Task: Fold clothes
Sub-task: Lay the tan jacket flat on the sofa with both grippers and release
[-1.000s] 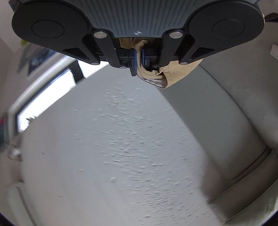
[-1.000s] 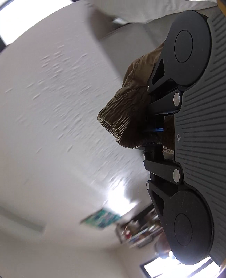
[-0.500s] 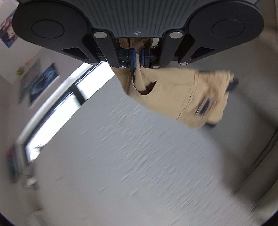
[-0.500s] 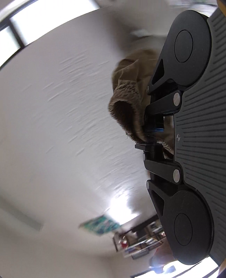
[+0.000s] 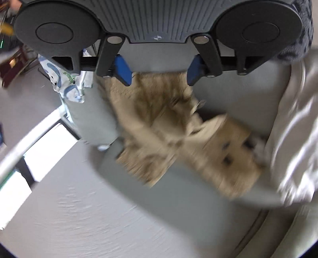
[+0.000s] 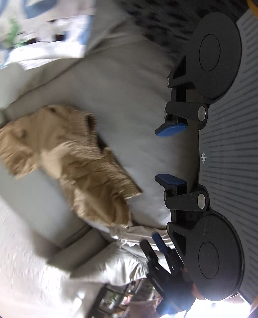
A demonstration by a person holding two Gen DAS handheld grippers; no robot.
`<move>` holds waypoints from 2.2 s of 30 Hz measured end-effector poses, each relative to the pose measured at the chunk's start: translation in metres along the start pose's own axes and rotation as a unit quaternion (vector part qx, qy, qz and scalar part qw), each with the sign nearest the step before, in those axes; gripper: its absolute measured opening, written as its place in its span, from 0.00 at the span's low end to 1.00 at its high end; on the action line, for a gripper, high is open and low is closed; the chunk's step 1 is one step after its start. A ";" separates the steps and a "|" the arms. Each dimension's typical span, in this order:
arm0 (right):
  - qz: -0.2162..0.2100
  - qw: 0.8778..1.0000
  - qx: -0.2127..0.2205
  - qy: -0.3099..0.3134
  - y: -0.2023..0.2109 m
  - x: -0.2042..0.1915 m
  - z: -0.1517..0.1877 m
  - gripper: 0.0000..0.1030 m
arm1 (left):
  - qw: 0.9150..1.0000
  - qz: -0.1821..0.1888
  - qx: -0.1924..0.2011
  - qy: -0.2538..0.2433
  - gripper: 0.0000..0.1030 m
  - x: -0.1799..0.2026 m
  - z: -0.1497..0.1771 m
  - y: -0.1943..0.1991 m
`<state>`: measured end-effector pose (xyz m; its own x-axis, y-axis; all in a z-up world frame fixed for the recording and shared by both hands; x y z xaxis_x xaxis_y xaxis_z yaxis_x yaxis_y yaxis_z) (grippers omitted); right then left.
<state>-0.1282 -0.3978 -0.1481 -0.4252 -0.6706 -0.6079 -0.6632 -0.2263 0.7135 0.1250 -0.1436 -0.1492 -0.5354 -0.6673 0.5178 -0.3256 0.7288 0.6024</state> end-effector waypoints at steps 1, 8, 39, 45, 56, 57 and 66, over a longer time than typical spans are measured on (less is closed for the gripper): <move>-0.001 1.000 0.020 0.010 0.002 -0.001 -0.002 0.48 | 1.000 0.002 0.006 -0.005 0.62 0.005 0.003 -0.007; -0.022 0.992 0.101 -0.066 -0.002 0.035 -0.042 0.60 | 0.996 -0.081 -0.030 0.021 0.69 0.000 0.006 -0.062; -0.108 0.979 0.113 -0.127 0.033 0.047 -0.046 0.09 | 0.984 0.052 -0.137 0.098 0.11 0.013 0.019 -0.011; -0.036 0.993 0.036 -0.107 0.059 0.043 0.004 0.24 | 0.971 -0.049 -0.216 0.096 0.25 -0.007 0.072 0.005; -0.043 0.995 0.080 0.047 0.055 -0.038 0.004 0.46 | 0.997 -0.003 -0.071 -0.035 0.50 0.065 0.074 0.017; -0.055 0.995 0.067 0.055 0.041 -0.047 0.004 0.46 | 0.996 -0.015 -0.070 -0.049 0.50 0.069 0.076 0.006; 0.078 0.986 0.031 0.141 -0.062 -0.028 0.014 0.15 | 0.979 -0.151 -0.130 -0.051 0.60 0.038 0.086 -0.038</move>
<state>-0.0838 -0.3552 -0.1798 -0.3421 -0.8662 -0.3641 -0.6426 -0.0670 0.7633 0.0506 -0.1836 -0.2047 -0.5246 -0.8177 0.2368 -0.2784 0.4277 0.8600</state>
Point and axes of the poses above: each gripper's, at about its wrist camera, not at the fingertips, and y roughly against the way its jaws point, x to its right, z to its underside, the point moved 4 cm from there along -y, roughly the way its jaws point, and after that the axes turned 6 degrees about -x, right-handed, at the moved point
